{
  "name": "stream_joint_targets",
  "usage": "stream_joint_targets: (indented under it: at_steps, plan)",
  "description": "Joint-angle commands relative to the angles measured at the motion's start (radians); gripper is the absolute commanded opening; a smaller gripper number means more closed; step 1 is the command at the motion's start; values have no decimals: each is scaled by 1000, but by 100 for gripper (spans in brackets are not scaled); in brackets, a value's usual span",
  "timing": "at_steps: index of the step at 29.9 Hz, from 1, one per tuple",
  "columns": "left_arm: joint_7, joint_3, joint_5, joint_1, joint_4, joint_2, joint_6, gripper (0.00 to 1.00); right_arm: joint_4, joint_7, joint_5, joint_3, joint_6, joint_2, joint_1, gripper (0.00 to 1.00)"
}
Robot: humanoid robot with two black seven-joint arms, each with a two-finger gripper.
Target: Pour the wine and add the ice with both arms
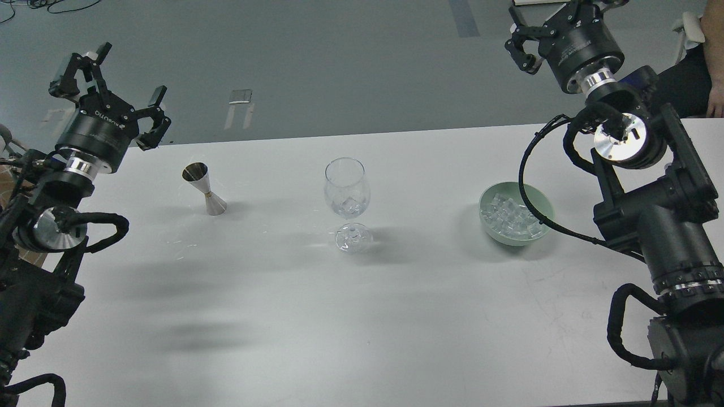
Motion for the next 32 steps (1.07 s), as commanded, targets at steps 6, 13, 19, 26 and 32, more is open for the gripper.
stream_joint_targets:
  at_steps: [6, 13, 19, 26, 32]
  plan:
    - [3, 9, 20, -87, 110, -4, 2, 98, -49, 1, 38, 13, 12, 4, 11, 100]
    - [-1, 150, 15, -209, 191, -44, 8, 98, -80, 3, 40, 18, 14, 4, 45, 100]
    - [-2, 164, 14, -317, 320, -107, 8, 98, -91, 3, 40, 18, 14, 4, 64, 100]
    - [-5, 164, 14, -360, 348, -162, 26, 98, -91, 3, 40, 18, 16, 4, 71, 100]
    - [-57, 167, 18, -401, 403, -217, 33, 98, -89, 3, 40, 20, 28, 4, 80, 100]
